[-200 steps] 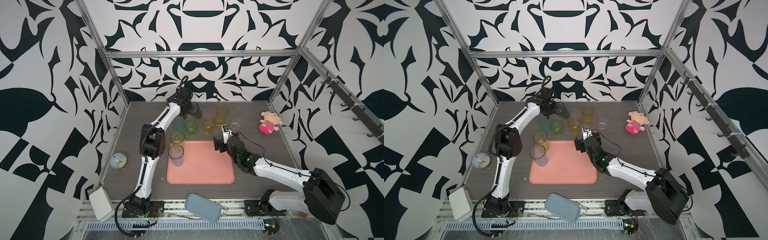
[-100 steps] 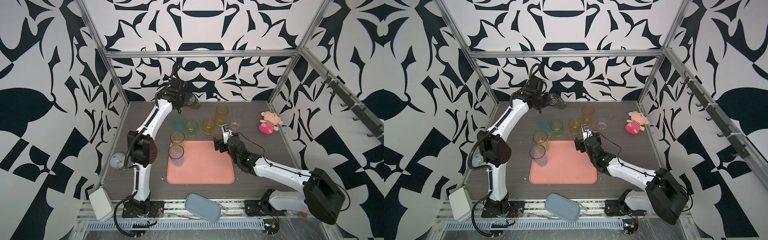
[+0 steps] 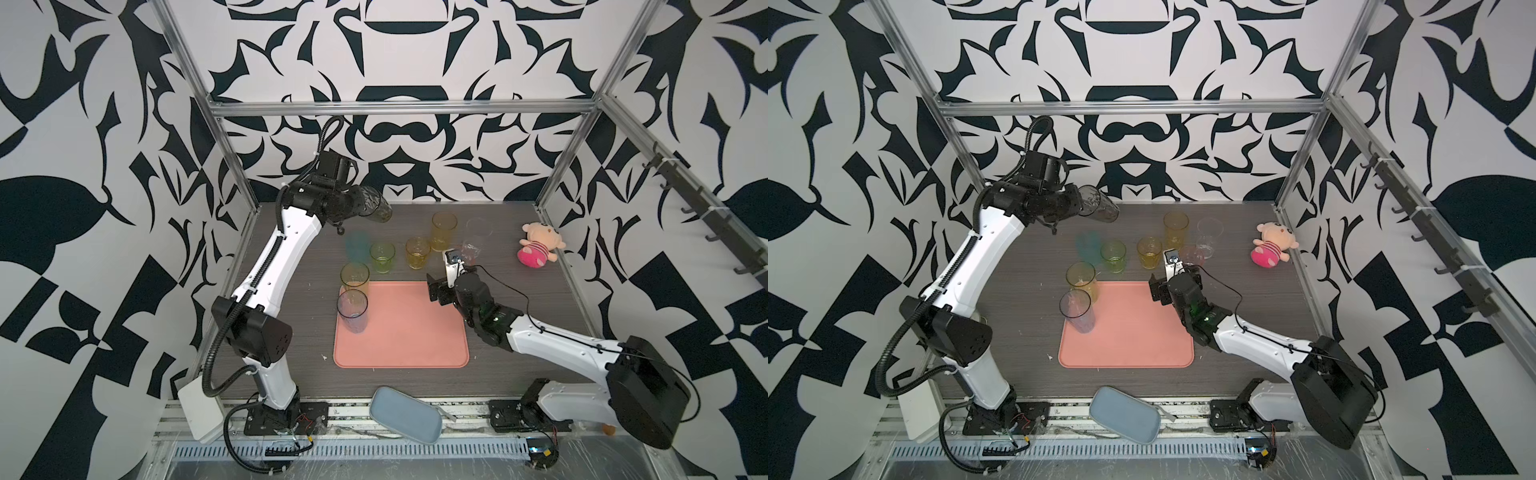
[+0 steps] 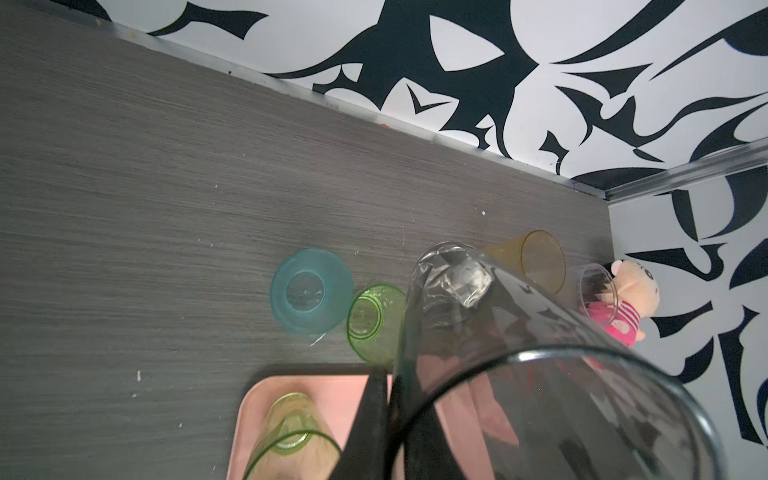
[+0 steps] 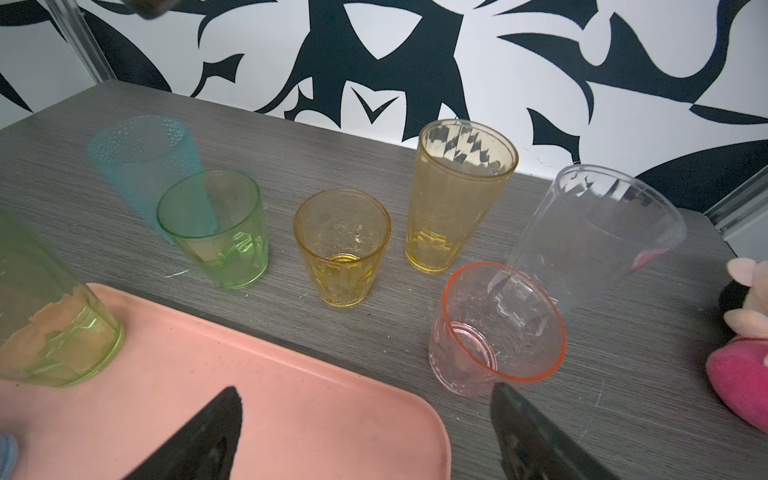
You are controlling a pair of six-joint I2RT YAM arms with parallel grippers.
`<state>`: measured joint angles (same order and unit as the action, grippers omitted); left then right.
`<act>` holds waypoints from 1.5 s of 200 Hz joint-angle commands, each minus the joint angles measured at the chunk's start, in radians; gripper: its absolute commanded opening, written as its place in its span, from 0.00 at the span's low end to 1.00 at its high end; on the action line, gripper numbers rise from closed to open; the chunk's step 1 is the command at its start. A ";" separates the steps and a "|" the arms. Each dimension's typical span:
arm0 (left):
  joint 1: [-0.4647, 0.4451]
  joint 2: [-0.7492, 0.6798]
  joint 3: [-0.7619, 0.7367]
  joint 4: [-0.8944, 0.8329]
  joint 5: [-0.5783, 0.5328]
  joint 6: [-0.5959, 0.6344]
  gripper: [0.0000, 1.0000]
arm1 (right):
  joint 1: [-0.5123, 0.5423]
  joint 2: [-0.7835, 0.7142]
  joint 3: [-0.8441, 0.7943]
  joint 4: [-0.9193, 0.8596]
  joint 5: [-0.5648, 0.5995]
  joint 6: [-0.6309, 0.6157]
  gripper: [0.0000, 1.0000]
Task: Place the glasses into the tray
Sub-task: 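Lift the dark grey glass with the left gripper and carry it over the tray, then lower the dark grey glass onto the tray edge nearest the robot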
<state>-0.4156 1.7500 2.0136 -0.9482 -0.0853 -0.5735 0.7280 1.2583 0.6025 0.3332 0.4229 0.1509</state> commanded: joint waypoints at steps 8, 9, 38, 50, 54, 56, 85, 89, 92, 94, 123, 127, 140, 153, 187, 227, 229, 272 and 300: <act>-0.022 -0.088 -0.045 -0.093 -0.001 0.021 0.00 | 0.004 -0.007 0.033 0.013 0.003 0.006 0.96; -0.023 -0.090 -0.045 -0.095 -0.001 0.021 0.00 | 0.004 -0.007 0.033 0.013 0.003 0.007 0.96; -0.034 -0.158 -0.091 -0.138 0.020 0.024 0.00 | 0.004 -0.007 0.034 0.010 0.004 0.007 0.96; -0.039 -0.183 -0.099 -0.167 0.023 0.026 0.00 | 0.004 -0.004 0.035 0.010 0.005 0.007 0.96; -0.042 -0.190 -0.100 -0.179 0.020 0.024 0.00 | 0.004 -0.002 0.034 0.009 0.005 0.007 0.96; -0.043 -0.194 -0.102 -0.185 0.019 0.024 0.00 | 0.004 -0.002 0.036 0.008 0.005 0.007 0.96; -0.069 -0.260 -0.141 -0.249 0.008 0.019 0.00 | 0.004 0.004 0.041 0.000 0.007 0.007 0.96; -0.073 -0.269 -0.149 -0.257 0.005 0.018 0.00 | 0.004 0.004 0.042 -0.002 0.008 0.008 0.96; -0.076 -0.275 -0.150 -0.265 0.003 0.017 0.00 | 0.004 0.004 0.043 -0.003 0.008 0.007 0.96; -0.079 -0.278 -0.153 -0.270 0.000 0.016 0.00 | 0.004 0.004 0.042 -0.003 0.008 0.007 0.96; -0.107 -0.331 -0.204 -0.321 -0.006 0.021 0.00 | 0.004 0.006 0.043 -0.006 0.008 0.007 0.96; -0.110 -0.338 -0.214 -0.326 -0.007 0.021 0.00 | 0.004 0.007 0.044 -0.007 0.010 0.007 0.96; -0.119 -0.359 -0.244 -0.348 -0.007 0.026 0.00 | 0.004 0.015 0.049 -0.010 0.012 0.007 0.96; -0.134 -0.375 -0.260 -0.373 -0.014 0.025 0.00 | 0.005 0.023 0.057 -0.018 0.011 0.008 0.95; -0.223 -0.420 -0.316 -0.427 -0.026 -0.007 0.00 | 0.004 0.030 0.064 -0.026 0.005 0.009 0.95; -0.351 -0.467 -0.420 -0.463 -0.055 -0.100 0.00 | 0.004 0.029 0.065 -0.033 0.008 0.010 0.95; -0.357 -0.468 -0.425 -0.464 -0.057 -0.105 0.00 | 0.004 0.029 0.065 -0.033 0.007 0.010 0.95; -0.464 -0.527 -0.522 -0.481 -0.080 -0.210 0.00 | 0.004 0.030 0.066 -0.034 0.010 0.012 0.95; -0.508 -0.541 -0.570 -0.491 -0.087 -0.256 0.00 | 0.004 0.032 0.067 -0.033 0.010 0.014 0.95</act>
<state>-0.8936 1.2358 1.4723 -1.3781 -0.1474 -0.7506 0.7280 1.2915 0.6258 0.2943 0.4232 0.1543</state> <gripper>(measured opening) 0.104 0.949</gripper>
